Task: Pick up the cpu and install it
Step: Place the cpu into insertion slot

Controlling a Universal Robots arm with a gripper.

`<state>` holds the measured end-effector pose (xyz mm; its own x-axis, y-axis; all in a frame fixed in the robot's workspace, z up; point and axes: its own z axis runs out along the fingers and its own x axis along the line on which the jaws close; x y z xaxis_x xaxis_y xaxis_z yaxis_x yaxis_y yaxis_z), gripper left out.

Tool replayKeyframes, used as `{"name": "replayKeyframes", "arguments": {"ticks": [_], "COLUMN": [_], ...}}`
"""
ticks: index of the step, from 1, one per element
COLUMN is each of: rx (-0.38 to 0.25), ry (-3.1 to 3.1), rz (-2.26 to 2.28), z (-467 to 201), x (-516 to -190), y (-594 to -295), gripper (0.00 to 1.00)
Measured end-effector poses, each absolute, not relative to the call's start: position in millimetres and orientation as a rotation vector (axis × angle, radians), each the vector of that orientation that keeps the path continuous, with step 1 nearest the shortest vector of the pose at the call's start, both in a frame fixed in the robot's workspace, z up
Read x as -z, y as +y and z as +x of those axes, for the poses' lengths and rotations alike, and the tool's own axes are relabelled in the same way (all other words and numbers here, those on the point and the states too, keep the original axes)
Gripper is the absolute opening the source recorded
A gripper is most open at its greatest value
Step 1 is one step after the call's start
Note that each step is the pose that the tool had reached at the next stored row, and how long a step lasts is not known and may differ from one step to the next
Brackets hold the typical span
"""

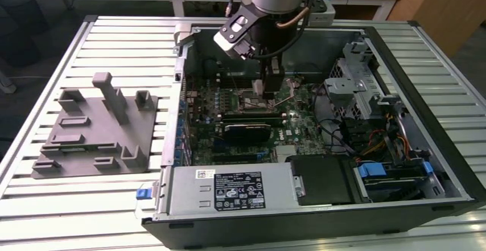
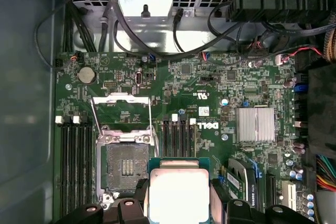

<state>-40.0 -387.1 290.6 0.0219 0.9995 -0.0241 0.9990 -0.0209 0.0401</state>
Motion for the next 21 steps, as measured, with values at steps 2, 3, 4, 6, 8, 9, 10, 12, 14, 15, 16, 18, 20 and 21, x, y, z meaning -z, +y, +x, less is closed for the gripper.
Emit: {"name": "replayKeyframes", "arguments": {"ticks": [2, 3, 4, 6, 8, 9, 10, 12, 14, 15, 16, 18, 20, 21], "rx": [-0.017, -0.016, -0.016, -0.016, -0.016, -0.016, -0.016, -0.016, -0.016, -0.015, -0.015, -0.015, -0.015, -0.015], "ry": [2.166, 2.166, 2.166, 2.166, 2.166, 2.166, 2.166, 2.166, 2.166, 2.166, 2.166, 2.166, 2.166, 2.167], "rz": [2.213, 2.213, 2.213, 2.213, 2.213, 2.213, 2.213, 2.213, 2.213, 2.213, 2.213, 2.213, 2.213, 2.213], "z": [-40.0, -40.0, -40.1, -40.1, -40.1, -40.1, -40.1, -40.0, -40.0, -40.0, -40.0, -40.1, -40.0, -40.0], "x": [-289.7, -289.2, -288.8, -287.8, -286.9, -286.4, -285.9, -285.0, -283.9, -283.2, -282.8, -281.8, -280.8, -280.3], "y": [-387.1, -387.0, -387.1, -387.1, -387.1, -387.0, -387.1, -387.0, -387.0, -387.0, -387.1, -387.1, -387.0, -387.0], "gripper": [0.54, 0.54, 0.54, 0.54, 0.54, 0.54, 0.54, 0.54, 0.54, 0.54, 0.54, 0.54, 0.54, 0.54]}}
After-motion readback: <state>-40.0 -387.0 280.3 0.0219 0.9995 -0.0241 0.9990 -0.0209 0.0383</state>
